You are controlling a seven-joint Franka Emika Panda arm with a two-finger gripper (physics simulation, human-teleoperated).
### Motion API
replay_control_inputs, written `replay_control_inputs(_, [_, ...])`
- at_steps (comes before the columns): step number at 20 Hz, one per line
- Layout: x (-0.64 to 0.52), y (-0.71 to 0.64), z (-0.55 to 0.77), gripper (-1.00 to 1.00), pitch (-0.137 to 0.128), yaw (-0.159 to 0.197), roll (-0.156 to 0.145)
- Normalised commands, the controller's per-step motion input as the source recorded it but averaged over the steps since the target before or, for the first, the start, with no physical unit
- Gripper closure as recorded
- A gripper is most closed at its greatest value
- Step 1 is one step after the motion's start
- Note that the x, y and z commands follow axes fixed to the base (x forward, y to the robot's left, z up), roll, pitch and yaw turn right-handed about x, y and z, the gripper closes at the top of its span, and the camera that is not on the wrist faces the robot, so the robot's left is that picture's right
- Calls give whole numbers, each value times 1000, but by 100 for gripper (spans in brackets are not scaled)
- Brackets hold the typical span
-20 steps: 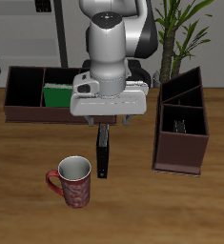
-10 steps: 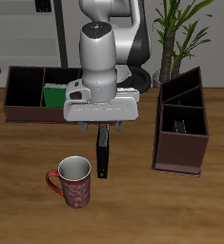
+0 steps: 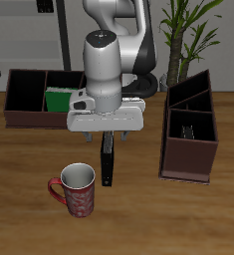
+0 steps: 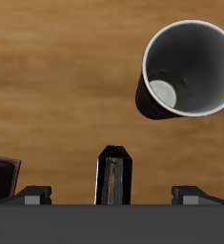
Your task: Place the yellow book into the left desk caddy's right compartment and place the green book into the back desk caddy's front compartment and place the black book into the back desk caddy's back compartment
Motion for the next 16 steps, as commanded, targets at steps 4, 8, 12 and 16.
replay_control_inputs(4, [-31,0,-130,-100,6,3,4])
replay_control_inputs(8, [-15,13,-137,-100,8,4,10])
replay_control_inputs(12, [1,44,-238,-100,14,27,-11])
replay_control_inputs(16, [-43,-28,-139,-100,11,14,14])
